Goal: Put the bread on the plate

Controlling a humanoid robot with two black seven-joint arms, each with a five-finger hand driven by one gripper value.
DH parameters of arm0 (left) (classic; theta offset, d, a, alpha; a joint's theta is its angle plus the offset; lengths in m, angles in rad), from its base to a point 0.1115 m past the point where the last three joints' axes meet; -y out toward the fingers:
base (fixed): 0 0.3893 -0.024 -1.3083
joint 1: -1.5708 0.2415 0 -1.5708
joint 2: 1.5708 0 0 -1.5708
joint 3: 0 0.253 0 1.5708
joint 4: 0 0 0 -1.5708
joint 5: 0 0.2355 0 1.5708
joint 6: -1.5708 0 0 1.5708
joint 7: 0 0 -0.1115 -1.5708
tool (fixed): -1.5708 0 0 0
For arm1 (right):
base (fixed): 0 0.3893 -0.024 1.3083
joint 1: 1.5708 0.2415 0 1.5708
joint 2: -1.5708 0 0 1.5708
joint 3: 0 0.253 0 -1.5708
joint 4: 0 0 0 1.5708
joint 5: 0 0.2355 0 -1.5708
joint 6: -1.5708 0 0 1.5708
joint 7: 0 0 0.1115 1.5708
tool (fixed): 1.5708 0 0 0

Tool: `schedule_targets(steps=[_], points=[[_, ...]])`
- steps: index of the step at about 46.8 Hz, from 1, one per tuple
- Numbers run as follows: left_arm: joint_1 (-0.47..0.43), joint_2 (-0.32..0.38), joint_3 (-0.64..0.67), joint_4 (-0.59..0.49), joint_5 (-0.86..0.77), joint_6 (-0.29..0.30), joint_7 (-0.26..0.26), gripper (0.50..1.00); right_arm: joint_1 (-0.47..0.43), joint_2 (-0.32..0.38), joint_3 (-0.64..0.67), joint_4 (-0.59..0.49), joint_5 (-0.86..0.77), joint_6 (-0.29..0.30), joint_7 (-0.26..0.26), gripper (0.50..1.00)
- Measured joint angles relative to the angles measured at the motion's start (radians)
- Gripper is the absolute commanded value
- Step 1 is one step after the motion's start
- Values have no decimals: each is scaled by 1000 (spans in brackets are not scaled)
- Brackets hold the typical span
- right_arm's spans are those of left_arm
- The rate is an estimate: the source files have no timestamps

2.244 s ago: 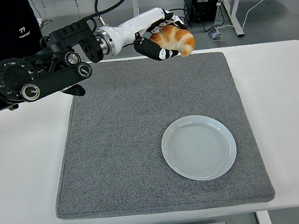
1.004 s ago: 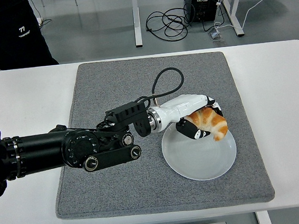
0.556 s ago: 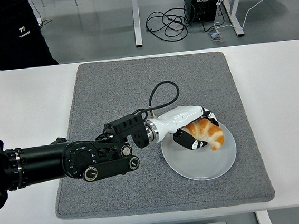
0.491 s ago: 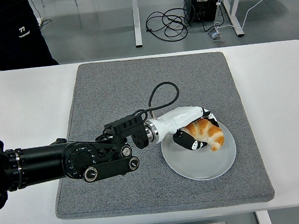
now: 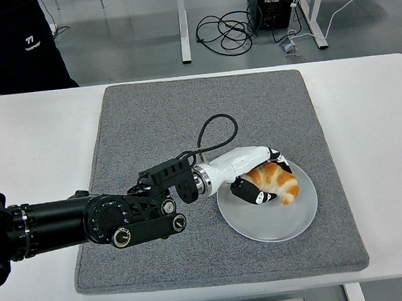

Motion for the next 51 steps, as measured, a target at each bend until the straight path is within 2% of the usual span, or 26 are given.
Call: schedule_targets(steps=[21, 27, 34, 51], points=[[14, 0, -5, 0, -11, 0, 0, 504, 0, 0, 0, 2, 0, 0, 0, 1000], [16, 0, -8, -1, -13, 0, 0, 611, 0, 0, 0, 2, 0, 0, 0, 1000], [16, 0, -16, -9, -14, 0, 0, 684, 0, 0, 0, 2, 0, -1, 0, 1000], [10, 0, -39, -75, -16, 3, 8, 787, 0, 0, 0, 3, 0, 0, 0, 1000]])
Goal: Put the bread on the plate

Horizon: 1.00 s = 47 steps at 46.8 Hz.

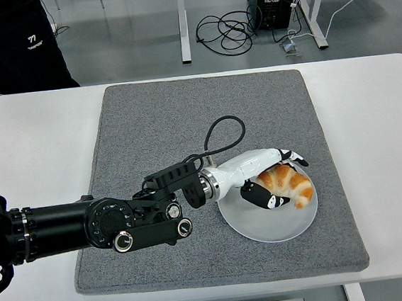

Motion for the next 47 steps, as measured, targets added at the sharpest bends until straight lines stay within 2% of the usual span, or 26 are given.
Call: schedule_targets(steps=[7, 26, 36, 47], points=[[0, 6, 0, -34, 0, 0, 5, 831, 0, 0, 1, 0, 0, 0, 0, 1000], [14, 141, -14, -107, -13, -2, 8, 911, 1, 0, 0, 2, 0, 0, 0, 1000], [0, 208, -128, -125, -139, -14, 8, 924, 2, 0, 1, 2, 0, 0, 0, 1000], [7, 218, -249, -118, -336, -24, 19, 924, 2, 0, 4, 2, 0, 0, 0, 1000]])
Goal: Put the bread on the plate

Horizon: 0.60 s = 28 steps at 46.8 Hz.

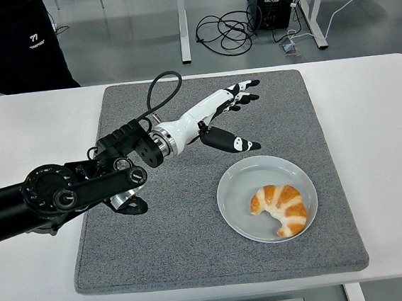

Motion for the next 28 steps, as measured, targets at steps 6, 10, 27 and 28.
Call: schedule_targets(steps=[6, 10, 27, 28], points=[[9, 15, -45, 27, -152, -4, 12, 925, 0, 0, 2, 0, 0, 0, 0, 1000], [11, 41, -78, 60, -246, -23, 17, 924, 0, 0, 2, 0, 0, 0, 0, 1000], [121, 68, -336, 289, -460, -240, 26, 930, 0, 0, 2, 8, 0, 0, 0, 1000], [129, 67, -352, 301, -460, -251, 25, 930, 0, 0, 2, 8, 0, 0, 0, 1000]])
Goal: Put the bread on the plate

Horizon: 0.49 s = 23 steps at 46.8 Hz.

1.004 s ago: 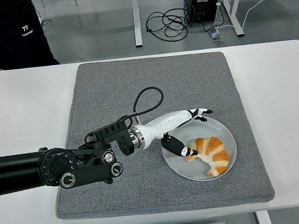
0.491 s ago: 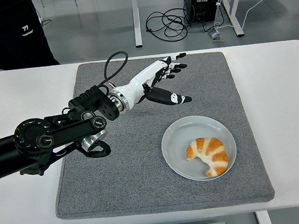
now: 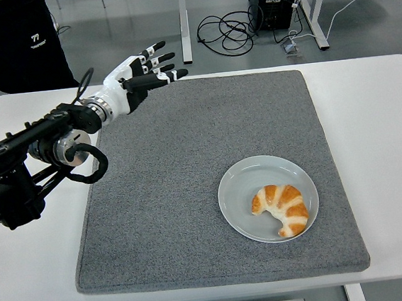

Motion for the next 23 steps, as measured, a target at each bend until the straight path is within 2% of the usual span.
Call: schedule_targets(steps=[7, 15, 23], points=[[49, -11, -95, 100, 1, -83, -11, 930, 0, 0, -2, 0, 0, 0, 0, 1000], [57, -36, -108, 172, 2, -98, -42, 930, 0, 0, -5, 0, 0, 0, 0, 1000], [57, -40, -98, 190, 7, -134, -115, 931, 1, 0, -6, 1, 0, 0, 0, 1000]])
